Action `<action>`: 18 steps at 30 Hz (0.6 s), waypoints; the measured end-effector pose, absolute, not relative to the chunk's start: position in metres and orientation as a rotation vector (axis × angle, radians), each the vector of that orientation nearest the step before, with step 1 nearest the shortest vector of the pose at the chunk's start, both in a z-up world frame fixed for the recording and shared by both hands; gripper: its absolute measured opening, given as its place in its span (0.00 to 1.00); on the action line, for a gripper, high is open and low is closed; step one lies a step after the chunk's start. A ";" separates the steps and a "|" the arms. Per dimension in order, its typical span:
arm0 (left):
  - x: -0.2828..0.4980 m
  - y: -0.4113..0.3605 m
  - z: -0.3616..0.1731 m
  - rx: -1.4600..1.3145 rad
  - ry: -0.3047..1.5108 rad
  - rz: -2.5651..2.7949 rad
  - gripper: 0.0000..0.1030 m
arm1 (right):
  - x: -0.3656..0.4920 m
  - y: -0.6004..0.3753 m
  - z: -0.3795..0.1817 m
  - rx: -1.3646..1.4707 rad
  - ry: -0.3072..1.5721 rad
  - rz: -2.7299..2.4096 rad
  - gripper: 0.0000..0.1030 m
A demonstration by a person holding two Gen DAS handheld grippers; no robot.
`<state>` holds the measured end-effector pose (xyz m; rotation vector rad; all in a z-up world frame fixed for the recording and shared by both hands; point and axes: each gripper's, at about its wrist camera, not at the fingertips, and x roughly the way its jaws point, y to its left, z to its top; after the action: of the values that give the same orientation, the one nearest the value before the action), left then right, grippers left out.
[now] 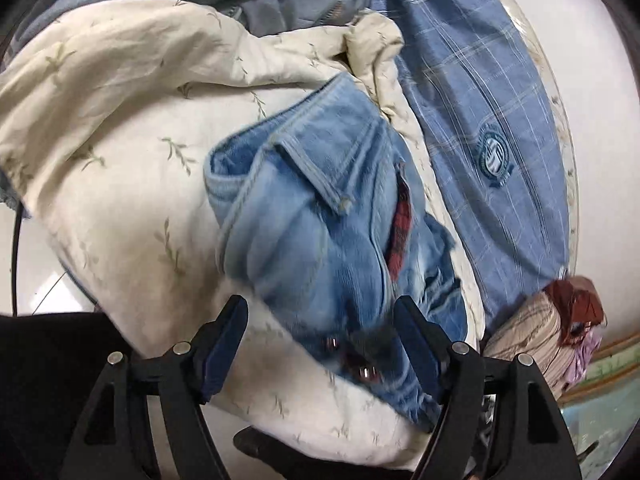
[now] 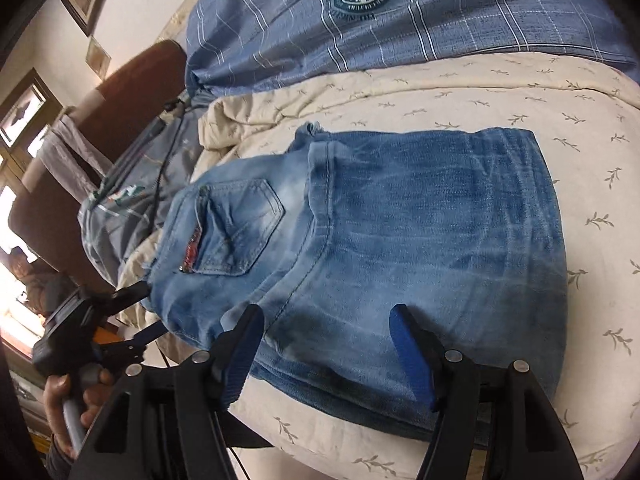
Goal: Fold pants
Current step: 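Grasp the jeans leg hem with the left tool and lift it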
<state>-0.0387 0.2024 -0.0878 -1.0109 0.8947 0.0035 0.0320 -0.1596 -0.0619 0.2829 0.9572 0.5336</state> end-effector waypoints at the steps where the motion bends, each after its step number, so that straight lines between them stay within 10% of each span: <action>1: -0.036 0.205 -0.088 -1.027 0.891 0.018 0.74 | 0.031 -0.163 -0.064 0.294 0.961 0.538 0.67; 8: -0.023 0.210 -0.090 -1.033 0.871 0.048 0.70 | 0.027 -0.167 -0.066 0.303 0.956 0.562 0.67; 12: -0.021 0.204 -0.080 -0.927 0.852 0.066 0.24 | 0.028 -0.168 -0.068 0.308 0.959 0.565 0.67; 18: -0.021 0.194 -0.066 -0.779 0.826 0.086 0.20 | 0.025 -0.167 -0.067 0.292 0.973 0.546 0.67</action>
<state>-0.0206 0.1937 -0.0658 -0.7795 0.8261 0.0858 0.0248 -0.1670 -0.0672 0.2921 0.9731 0.5455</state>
